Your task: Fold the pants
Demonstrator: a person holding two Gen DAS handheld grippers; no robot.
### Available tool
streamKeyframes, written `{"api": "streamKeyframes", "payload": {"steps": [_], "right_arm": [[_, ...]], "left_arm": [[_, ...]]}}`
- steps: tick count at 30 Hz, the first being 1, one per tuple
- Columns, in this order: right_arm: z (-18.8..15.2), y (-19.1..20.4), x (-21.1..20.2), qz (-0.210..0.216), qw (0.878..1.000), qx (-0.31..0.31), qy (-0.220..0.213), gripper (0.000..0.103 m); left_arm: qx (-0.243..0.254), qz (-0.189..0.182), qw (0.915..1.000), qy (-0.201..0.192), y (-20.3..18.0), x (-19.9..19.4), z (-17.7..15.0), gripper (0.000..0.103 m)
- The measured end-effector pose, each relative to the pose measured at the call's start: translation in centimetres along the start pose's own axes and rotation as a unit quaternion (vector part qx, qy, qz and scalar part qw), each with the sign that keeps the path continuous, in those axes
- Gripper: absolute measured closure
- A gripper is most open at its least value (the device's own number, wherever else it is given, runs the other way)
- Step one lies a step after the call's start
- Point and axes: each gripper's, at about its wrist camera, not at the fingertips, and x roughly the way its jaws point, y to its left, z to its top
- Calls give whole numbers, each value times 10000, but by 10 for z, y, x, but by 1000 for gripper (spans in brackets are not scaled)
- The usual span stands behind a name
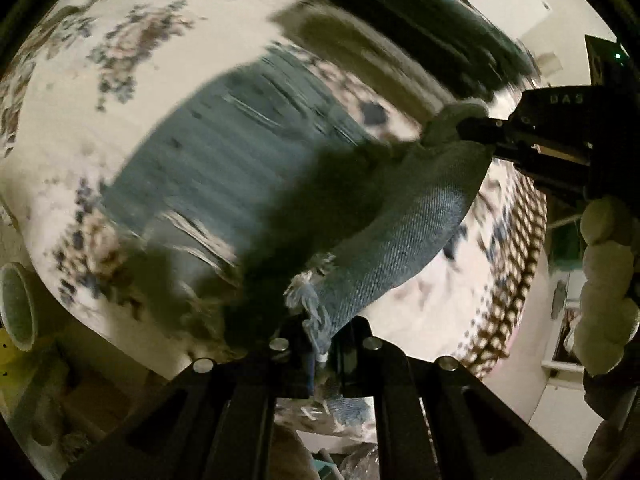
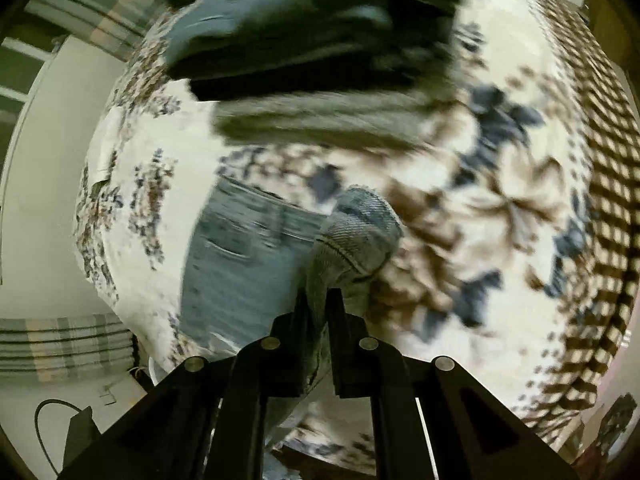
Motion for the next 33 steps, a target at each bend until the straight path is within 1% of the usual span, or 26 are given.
{"api": "streamKeyframes", "payload": {"steps": [3, 7, 10, 12, 14, 16, 17, 18, 19, 20, 21, 22, 23, 24, 27, 29, 31, 32, 33], "right_arm": [[14, 48, 21, -59, 9998, -173, 37, 94], [32, 103, 58, -128, 9992, -351, 167, 94], [41, 136, 92, -272, 9977, -552, 293, 94], [43, 153, 113, -389, 9964, -657, 380, 94], [44, 165, 130, -509, 9949, -742, 449, 94], [46, 177, 147, -648, 9930, -827, 532, 94], [47, 183, 157, -779, 9914, -879, 583, 94], [49, 187, 163, -910, 9895, -938, 610, 93], [50, 190, 168, -981, 9881, -1003, 638, 92], [52, 191, 171, -950, 9878, -1034, 678, 85], [53, 193, 172, -881, 9881, -1037, 711, 70], [54, 194, 173, -758, 9891, -1028, 735, 64], [54, 196, 170, -624, 9901, -1028, 718, 58], [54, 197, 165, -565, 9905, -1055, 671, 53], [53, 198, 151, -397, 9917, -1074, 591, 42], [51, 194, 140, -382, 9928, -1003, 535, 41], [49, 185, 128, -367, 9941, -897, 485, 37], [47, 180, 122, -384, 9945, -861, 447, 34], [45, 176, 117, -398, 9948, -838, 432, 33]], "left_arm": [[-149, 4, 9999, -48, 33, -7, 19, 98], [-347, 56, 9994, 3, 77, -2, 40, 98], [-462, 102, 9989, 56, 108, 7, 53, 98], [-512, 115, 9986, 98, 122, 14, 59, 98], [-602, 137, 9980, 162, 136, 21, 63, 94], [-761, 117, 9969, 164, 150, 26, 68, 94], [-826, 80, 9964, 166, 156, 28, 71, 91], [-884, 141, 9959, 138, 162, 28, 74, 86], [-915, 152, 9957, 86, 167, 27, 76, 79], [-971, 75, 9952, 3, 173, 24, 80, 70], [-1027, 28, 9947, -64, 179, 21, 83, 64], [-1093, -25, 9940, -103, 184, 19, 85, 53], [-1141, -78, 9933, -138, 188, 17, 86, 48], [-1156, -115, 9931, -163, 189, 15, 86, 47], [-1141, -103, 9932, -194, 190, 10, 82, 47], [-1140, -56, 9933, -155, 189, 10, 78, 47], [-1159, 240, 9928, -177, 189, 6, 73, 47], [-1211, 335, 9916, -292, 191, 2, 70, 47], [-1266, 423, 9903, -381, 194, -3, 69, 47]]}}
